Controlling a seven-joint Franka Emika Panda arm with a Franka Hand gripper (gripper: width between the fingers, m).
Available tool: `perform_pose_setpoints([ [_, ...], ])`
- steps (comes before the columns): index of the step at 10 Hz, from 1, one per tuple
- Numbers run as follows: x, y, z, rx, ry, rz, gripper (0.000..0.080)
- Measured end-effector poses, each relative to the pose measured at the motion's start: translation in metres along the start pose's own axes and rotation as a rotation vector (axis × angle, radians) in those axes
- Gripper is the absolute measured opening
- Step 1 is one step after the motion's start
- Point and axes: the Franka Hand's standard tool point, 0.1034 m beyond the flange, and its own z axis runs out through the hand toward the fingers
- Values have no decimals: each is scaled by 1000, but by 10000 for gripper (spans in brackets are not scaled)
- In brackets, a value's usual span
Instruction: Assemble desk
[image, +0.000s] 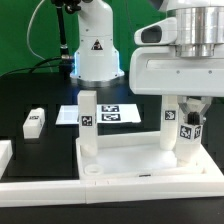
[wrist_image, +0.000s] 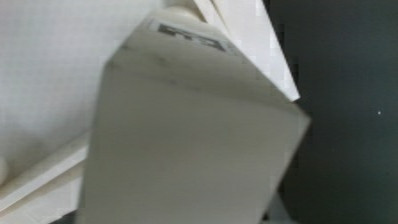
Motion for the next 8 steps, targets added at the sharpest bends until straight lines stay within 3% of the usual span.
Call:
perform_pose_setpoints([
  [1,0,-1,-4,-17,-40,-92,1],
  [2,10,-3,-13,-18,-59,-249,98],
  [3,9,-4,-18,-39,-92,-443,98],
  [4,2,-11,-24,-44,-138,-582,305],
  [5,4,-14,-32,-26,-111,-603,443],
  [6,4,-7,-30,-34,-115,-687,571],
  [7,5,-5,-28,-39,-117,-727,571],
  [8,6,-4,-29,-39,-118,-820,633],
])
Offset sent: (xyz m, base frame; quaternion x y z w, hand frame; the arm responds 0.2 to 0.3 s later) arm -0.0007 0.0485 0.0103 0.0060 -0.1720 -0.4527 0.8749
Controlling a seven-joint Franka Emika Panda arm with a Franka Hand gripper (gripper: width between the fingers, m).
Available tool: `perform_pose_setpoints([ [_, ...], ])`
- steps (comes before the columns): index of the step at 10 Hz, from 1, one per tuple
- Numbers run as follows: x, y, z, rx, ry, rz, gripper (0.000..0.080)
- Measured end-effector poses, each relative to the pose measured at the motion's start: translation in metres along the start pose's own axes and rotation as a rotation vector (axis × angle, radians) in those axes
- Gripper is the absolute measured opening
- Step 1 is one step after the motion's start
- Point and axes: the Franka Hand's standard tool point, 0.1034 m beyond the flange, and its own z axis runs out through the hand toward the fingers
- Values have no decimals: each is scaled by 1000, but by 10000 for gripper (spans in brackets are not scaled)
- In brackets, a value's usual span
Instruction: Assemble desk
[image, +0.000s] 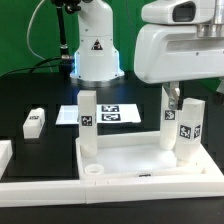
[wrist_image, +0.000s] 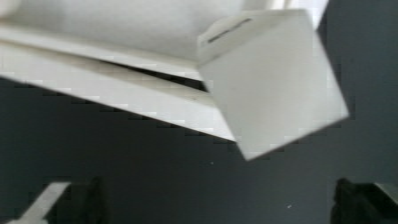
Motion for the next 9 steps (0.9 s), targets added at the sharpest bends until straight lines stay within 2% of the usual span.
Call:
perform_pose_setpoints([
  [1,-1,2,0,-9,-3,-94,645],
  [2,-5,-1,3,-1,-21,-93,645],
  [4,-19,-20,17,20,-60,-108,648],
  [6,-22,-31,23,23,-60,-82,648],
  [8,-22,-31,24,22,-56,-78,648],
  [9,-22,-29,23,21,-55,-57,527],
])
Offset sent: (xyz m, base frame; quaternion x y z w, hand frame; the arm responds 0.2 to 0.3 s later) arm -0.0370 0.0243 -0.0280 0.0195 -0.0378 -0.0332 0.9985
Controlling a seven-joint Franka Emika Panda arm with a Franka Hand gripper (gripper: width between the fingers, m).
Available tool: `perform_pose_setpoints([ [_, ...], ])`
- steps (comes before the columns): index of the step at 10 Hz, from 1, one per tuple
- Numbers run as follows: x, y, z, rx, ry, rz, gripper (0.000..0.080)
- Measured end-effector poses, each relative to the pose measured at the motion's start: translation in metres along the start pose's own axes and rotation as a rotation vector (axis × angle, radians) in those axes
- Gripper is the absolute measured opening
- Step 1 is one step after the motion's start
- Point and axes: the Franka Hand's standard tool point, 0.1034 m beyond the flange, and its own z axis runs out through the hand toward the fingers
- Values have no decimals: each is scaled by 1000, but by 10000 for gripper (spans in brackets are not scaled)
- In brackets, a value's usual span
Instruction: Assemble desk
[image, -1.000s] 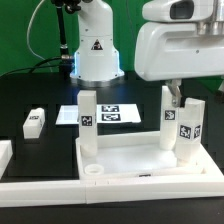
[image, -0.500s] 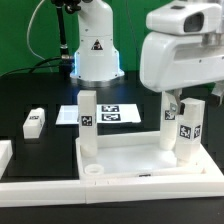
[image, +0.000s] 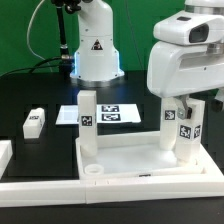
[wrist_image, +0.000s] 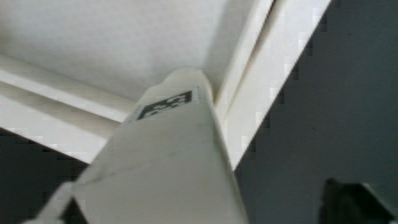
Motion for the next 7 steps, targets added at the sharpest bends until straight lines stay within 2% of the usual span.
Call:
perform_pose_setpoints([
  [3,0,3,0,1,1,99,99],
  [4,0,2,0,1,0,191,99],
  [5,0,2,0,1,0,253,21],
  [7,0,3,0,1,0,375,7],
])
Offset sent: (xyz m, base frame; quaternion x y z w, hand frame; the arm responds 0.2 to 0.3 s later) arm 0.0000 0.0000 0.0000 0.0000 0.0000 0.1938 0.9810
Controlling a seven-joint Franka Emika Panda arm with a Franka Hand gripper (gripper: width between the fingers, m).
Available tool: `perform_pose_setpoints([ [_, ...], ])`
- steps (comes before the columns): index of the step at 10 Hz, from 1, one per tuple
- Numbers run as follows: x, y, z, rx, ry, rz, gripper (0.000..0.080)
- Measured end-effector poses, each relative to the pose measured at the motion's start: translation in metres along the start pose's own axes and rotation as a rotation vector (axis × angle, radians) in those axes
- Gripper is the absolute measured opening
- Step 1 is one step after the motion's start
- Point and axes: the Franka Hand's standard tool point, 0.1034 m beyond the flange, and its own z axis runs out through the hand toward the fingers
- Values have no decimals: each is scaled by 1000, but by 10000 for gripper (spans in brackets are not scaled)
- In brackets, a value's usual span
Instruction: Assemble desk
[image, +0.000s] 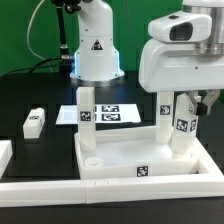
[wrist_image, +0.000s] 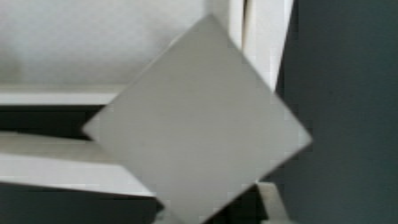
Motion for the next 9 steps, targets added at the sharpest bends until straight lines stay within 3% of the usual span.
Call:
perform_pose_setpoints([
  [2,0,0,-1,-3,-3,-46,1],
  [3,-1,0,-9,-30,-49,-136,1],
  [4,5,3,-18,-27,-38,-355,1],
  [5,5,6,-26,-28,-26,-476,139],
  [6,2,7,-30,-26,-18,-529,139],
  [8,1,9,-25,-27,-26,-571,456],
  [9,1,9,-25,-27,-26,-566,456],
])
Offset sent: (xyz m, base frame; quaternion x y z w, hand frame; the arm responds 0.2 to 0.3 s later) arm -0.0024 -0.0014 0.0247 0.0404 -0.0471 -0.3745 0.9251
